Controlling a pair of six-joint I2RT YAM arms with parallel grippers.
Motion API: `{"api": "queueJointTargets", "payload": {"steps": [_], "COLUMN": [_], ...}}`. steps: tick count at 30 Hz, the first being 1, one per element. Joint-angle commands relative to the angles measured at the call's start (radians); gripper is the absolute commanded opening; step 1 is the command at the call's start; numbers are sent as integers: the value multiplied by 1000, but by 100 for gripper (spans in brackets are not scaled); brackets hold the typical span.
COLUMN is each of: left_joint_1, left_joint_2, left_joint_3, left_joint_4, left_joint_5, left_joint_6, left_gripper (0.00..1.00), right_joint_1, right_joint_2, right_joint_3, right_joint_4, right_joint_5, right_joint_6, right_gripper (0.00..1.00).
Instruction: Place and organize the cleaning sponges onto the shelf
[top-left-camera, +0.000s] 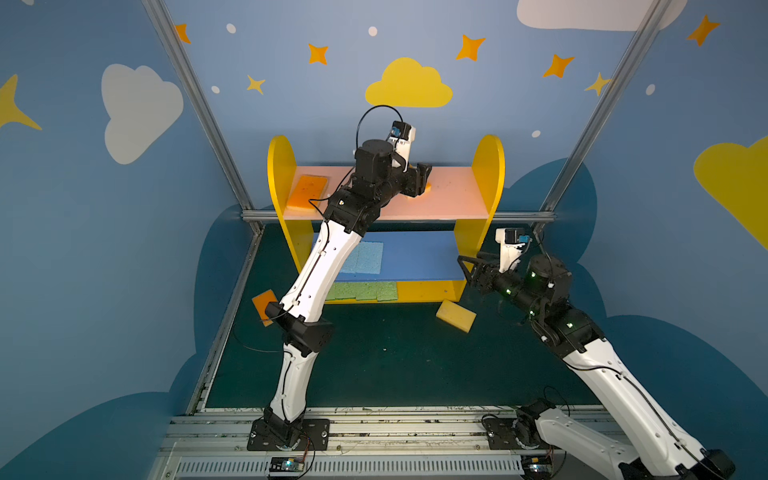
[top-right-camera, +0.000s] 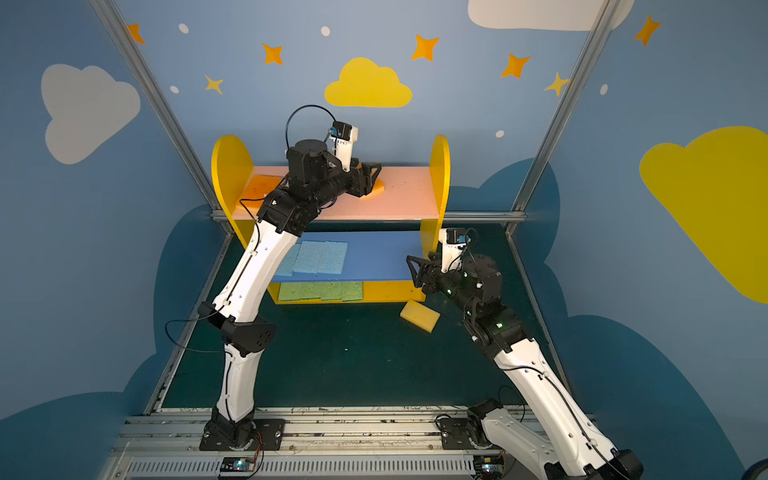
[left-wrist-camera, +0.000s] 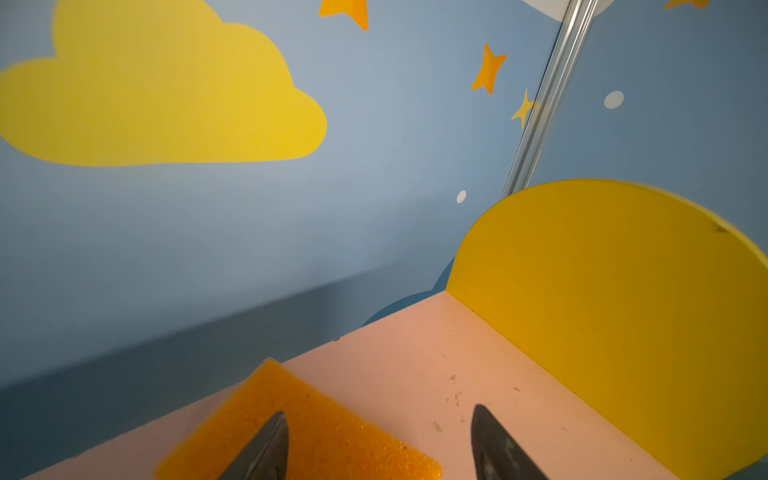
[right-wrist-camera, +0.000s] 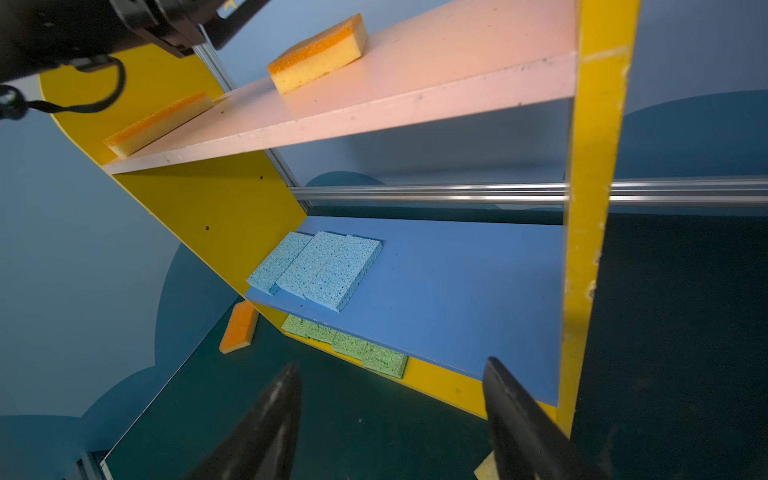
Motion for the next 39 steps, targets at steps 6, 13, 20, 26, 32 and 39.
{"api": "queueJointTargets", "payload": {"steps": [6,13,20,26,32,39], "left_joint_1": [28,26,-21,-22,-53,-114], "left_joint_2": [48,24,-32,-42,-48,-207], "left_joint_3": [50,63,52,47,45,-110], "left_joint_4": [-54,-312,-488,-570,-612,-541], "left_joint_5": [149,78,-18,-26,-58,-135], "left_joint_6": [-130,-123,-45,-30,-30,-30], "left_gripper": [68,63,60,59,57,56], "right_joint_1": [-1,0,0,0,1,3], "right_joint_2": [1,-4,-24,-67,-109,-138], "right_joint_3": [2,-6,-7,-25,-32,20], "right_joint_4": [-25,-18,-20,-34,-59,-113], "right_joint_5": [-5,-8,-17,-18,-18,-20], "right_joint_6": [-13,-1,11,23,22,1], "right_gripper": [67,66,64,63,62,63]}}
